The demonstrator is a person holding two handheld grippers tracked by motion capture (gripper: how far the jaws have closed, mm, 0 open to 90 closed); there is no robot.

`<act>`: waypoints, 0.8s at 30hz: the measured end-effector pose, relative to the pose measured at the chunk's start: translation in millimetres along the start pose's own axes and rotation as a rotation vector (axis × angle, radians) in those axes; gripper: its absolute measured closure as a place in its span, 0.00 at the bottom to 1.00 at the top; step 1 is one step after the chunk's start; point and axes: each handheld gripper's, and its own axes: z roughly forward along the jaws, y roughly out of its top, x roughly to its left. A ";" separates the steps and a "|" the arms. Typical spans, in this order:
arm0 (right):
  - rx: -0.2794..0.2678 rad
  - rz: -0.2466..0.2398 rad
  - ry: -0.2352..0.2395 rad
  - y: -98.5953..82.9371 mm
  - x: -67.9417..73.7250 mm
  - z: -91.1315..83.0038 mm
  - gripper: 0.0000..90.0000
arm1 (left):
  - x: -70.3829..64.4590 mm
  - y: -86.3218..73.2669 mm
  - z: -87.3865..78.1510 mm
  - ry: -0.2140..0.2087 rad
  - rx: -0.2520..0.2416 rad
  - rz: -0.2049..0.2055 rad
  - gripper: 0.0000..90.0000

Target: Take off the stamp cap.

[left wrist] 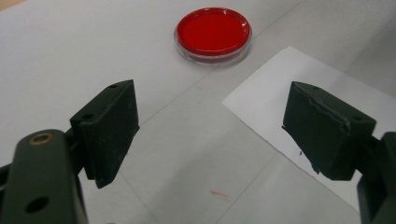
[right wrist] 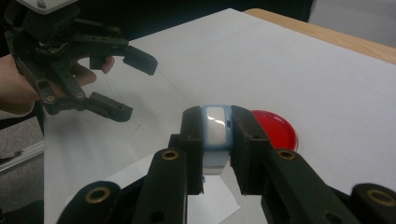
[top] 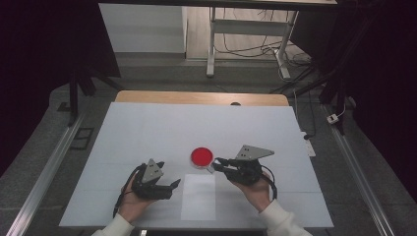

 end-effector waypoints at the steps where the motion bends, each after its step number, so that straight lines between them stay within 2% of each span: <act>1: 0.001 0.000 0.000 -0.1 -0.1 0.6 0.83 | -0.7 1.2 1.1 -0.004 -0.001 0.003 0.20; 9: 0.008 0.002 0.003 -0.9 0.2 3.0 0.83 | -9.1 10.5 9.3 -0.007 -0.006 0.036 0.20; 24: 0.013 0.008 0.002 -1.4 0.2 4.1 0.83 | -21.4 23.5 21.3 -0.037 -0.009 0.062 0.21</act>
